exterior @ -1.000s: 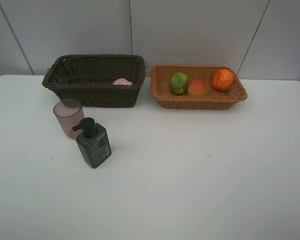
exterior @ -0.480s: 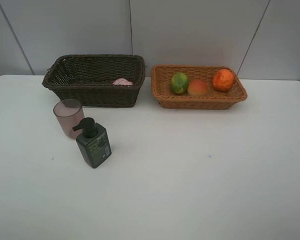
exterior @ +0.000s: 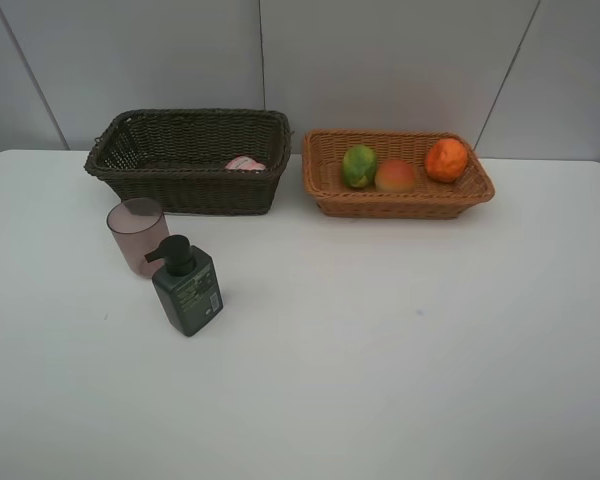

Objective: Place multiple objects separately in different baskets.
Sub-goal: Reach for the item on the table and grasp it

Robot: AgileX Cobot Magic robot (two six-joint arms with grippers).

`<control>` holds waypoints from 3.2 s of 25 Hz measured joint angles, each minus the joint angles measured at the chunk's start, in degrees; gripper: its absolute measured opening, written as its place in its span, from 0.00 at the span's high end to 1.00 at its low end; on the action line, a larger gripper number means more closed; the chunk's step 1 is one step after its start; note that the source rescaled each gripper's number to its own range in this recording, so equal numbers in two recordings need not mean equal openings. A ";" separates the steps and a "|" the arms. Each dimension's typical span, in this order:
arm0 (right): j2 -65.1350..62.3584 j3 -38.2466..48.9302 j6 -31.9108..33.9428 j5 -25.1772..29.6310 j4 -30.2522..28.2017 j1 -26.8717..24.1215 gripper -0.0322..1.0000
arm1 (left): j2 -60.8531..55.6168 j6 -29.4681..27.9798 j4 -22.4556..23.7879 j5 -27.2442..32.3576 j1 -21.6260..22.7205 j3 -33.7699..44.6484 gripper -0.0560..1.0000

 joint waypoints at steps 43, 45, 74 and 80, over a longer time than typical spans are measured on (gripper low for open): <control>0.00 0.00 0.00 -0.10 0.00 0.00 0.05 | 87.24 -5.24 12.21 -25.00 -10.66 -27.95 0.00; 0.00 0.00 0.00 -0.10 0.00 0.00 0.05 | 87.87 -5.42 12.21 -26.66 -10.66 -27.95 0.00; 0.00 0.00 0.00 -0.10 0.00 0.00 0.05 | 98.48 -5.85 10.67 -35.11 -10.66 -27.99 0.14; 0.00 0.00 0.00 -0.10 0.00 0.00 0.05 | 98.48 -5.85 10.67 -35.34 -10.66 -27.99 0.84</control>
